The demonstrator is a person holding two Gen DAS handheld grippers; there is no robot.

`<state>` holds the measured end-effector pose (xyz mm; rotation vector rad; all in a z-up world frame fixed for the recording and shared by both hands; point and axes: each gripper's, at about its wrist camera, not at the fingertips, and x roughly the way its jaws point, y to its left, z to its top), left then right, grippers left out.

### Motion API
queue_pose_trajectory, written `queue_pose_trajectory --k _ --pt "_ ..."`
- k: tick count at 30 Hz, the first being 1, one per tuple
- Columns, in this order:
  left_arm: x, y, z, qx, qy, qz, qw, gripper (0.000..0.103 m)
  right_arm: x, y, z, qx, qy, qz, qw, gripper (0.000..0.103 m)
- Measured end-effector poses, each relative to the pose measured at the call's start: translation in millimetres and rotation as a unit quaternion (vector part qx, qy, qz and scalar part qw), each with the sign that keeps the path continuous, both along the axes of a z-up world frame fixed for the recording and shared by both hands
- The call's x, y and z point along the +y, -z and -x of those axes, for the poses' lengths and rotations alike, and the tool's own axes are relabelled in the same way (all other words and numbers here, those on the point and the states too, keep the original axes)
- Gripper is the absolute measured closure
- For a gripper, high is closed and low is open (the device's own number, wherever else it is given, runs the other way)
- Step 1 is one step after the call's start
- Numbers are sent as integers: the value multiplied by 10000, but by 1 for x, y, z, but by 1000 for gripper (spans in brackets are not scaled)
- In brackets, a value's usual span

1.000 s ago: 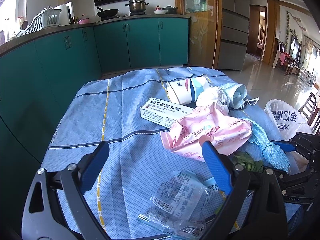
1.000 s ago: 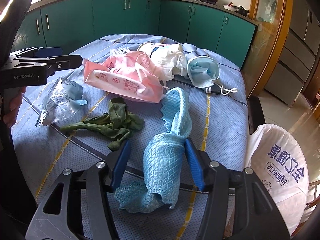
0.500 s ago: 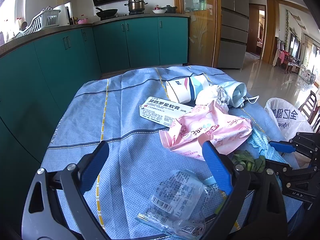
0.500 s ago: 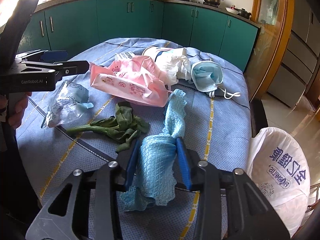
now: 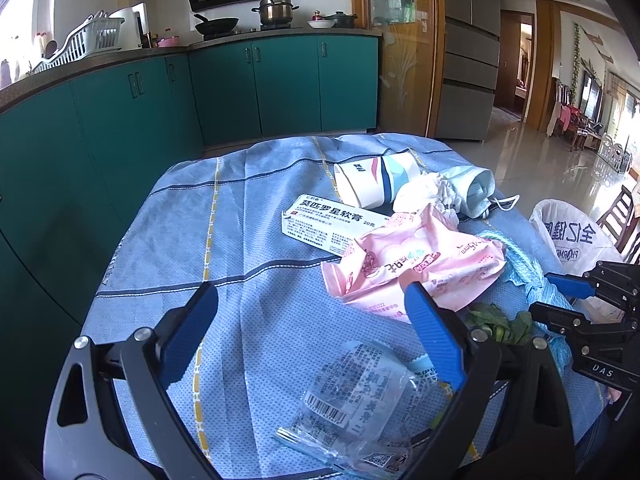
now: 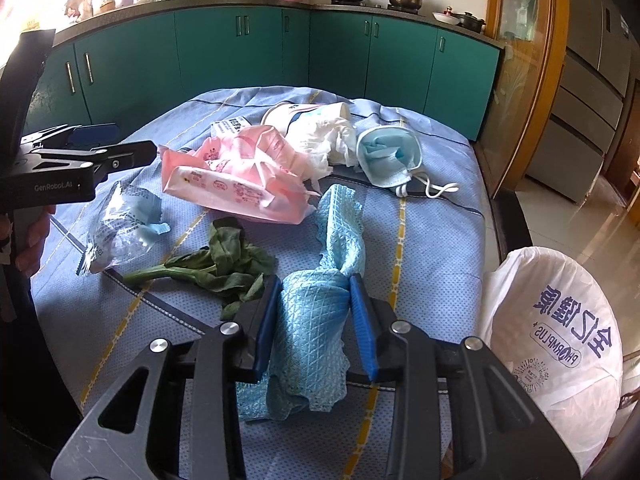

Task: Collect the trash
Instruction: 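Lower the left gripper onto the clear plastic packet and close it while the right gripper holds the cloth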

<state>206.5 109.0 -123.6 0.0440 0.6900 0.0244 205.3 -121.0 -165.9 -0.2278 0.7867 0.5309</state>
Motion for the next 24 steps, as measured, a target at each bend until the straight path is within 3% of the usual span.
queue_pose_trajectory --k 12,16,24 --pt "-16 6 1 283 688 206 9970 8 5 3 1 15 -70 67 10000 67" --pt "-25 15 0 637 1026 166 9925 8 5 4 1 30 -62 93 9999 67" --pt "-33 33 -1 1057 1252 54 9865 8 5 5 0 34 -53 116 9999 67"
